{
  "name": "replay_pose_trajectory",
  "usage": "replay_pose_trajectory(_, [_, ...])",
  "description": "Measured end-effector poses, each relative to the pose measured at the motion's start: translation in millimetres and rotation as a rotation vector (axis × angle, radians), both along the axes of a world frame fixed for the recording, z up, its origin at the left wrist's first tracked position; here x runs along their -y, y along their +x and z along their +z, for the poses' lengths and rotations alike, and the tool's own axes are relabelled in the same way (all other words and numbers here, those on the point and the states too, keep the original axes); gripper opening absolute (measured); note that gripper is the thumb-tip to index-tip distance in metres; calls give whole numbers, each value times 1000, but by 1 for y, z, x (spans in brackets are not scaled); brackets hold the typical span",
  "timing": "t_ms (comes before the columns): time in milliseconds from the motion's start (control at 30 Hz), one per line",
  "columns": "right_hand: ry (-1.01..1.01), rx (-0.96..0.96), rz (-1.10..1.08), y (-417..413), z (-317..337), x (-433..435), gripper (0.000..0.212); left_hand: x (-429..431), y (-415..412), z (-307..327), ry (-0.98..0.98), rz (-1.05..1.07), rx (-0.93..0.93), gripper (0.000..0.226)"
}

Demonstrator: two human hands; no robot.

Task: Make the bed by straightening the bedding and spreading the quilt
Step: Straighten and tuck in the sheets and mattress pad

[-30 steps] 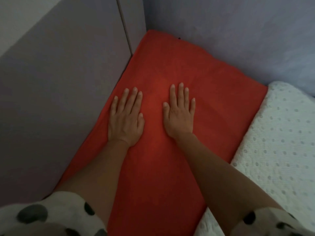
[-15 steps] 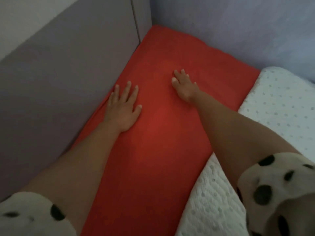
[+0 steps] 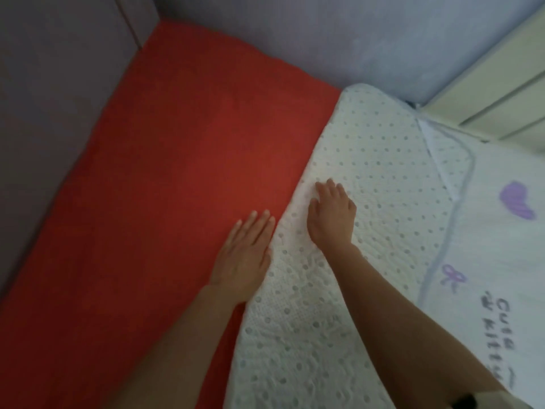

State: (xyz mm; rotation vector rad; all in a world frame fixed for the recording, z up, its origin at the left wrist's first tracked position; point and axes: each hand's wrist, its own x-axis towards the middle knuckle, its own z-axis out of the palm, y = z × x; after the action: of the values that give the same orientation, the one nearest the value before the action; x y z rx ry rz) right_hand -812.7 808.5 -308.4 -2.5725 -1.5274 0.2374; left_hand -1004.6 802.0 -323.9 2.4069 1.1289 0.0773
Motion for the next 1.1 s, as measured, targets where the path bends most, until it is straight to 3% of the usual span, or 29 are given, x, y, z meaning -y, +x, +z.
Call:
replay_pose_trajectory(167, [-151, -19, 15, 22, -38, 49, 53, 17, 34, -19, -15, -73, -33, 66])
replay_pose_trajectory(367, [-87, 44, -3, 26, -60, 51, 55, 22, 43, -44, 111, -78, -91, 60])
replay_pose_trajectory(1100, [-65, 118, -14, 35, -72, 47, 57, 21, 46, -59, 123, -107, -113, 63])
